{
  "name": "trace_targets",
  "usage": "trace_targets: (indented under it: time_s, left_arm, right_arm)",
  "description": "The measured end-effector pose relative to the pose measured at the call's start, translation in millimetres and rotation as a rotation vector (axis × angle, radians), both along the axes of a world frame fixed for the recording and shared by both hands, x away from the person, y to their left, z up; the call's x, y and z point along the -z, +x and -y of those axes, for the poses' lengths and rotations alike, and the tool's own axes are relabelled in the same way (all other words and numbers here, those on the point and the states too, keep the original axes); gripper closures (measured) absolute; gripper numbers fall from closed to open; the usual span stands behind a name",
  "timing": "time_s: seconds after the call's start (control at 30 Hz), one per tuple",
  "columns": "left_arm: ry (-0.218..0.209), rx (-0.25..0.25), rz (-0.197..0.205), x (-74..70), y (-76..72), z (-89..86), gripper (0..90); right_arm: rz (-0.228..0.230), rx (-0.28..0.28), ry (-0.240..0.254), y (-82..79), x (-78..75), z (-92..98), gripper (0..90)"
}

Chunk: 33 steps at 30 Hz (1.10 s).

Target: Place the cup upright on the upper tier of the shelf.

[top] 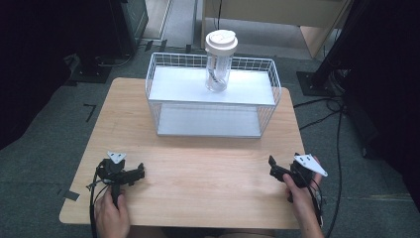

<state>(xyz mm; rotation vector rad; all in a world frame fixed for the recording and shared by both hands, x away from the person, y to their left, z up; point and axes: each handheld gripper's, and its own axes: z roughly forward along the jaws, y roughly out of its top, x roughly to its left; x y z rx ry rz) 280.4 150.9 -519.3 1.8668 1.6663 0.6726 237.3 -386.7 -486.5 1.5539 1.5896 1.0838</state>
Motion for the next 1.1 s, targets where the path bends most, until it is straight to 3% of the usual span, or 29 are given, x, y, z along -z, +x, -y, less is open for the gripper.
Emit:
trace_targets:
  time_s: [0.3, 0.47, 0.6, 0.63, 0.7, 0.73, 0.77, 0.8, 0.9, 1.0, 1.1]
  left_arm:
    - [0.000, 0.001, 0.000, 0.0, 0.0, 0.0, 0.0]
    - [0.000, 0.000, 0.000, 0.0, 0.0, 0.0, 0.0]
    - [0.002, 0.001, -0.001, -0.1, -0.1, 0.0, 0.0]
    - [0.000, -0.001, 0.000, 0.0, -0.2, 0.5, 0.0]
    - [0.001, 0.000, 0.000, 0.0, -0.2, 0.5, 0.0]
    - [0.000, -0.001, 0.000, 0.0, -0.2, 0.5, 0.0]
    - [0.000, -0.001, 0.000, 0.1, -0.2, 0.5, 0.0]
    - [0.000, 0.000, 0.000, 0.0, -0.2, 0.5, 0.0]
    - [0.000, -0.001, 0.000, 0.0, -0.2, 0.5, 0.0]
    - [0.000, -0.001, 0.000, 0.0, -0.2, 0.5, 0.0]
    - [0.000, -0.001, 0.000, 0.0, -0.2, 0.5, 0.0]
  right_arm:
    - [-0.064, 0.042, -0.017, -31.6, 17.0, 26.4, 2.8]
    - [-0.104, 0.019, -0.032, -42.7, 25.2, 33.7, 2.8]
    - [-0.176, 0.018, -0.118, -49.7, 35.8, 34.9, 2.9]
    - [-0.210, 0.016, -0.116, -52.1, 36.7, 35.0, 2.9]
    - [-0.209, 0.010, -0.126, -53.7, 36.7, 35.3, 2.9]
    - [-0.246, 0.010, -0.133, -54.8, 37.8, 34.4, 2.9]
    - [-0.246, 0.010, -0.133, -54.8, 37.8, 34.4, 2.9]
    - [-0.296, -0.014, -0.118, -54.4, 39.4, 34.6, 2.5]
    - [-0.307, -0.029, -0.096, -54.9, 40.0, 35.3, 1.6]
    - [-0.262, -0.045, -0.098, -64.3, 44.5, 33.6, 0.0]
    - [-0.257, -0.048, -0.093, -65.8, 45.1, 31.3, 0.0]
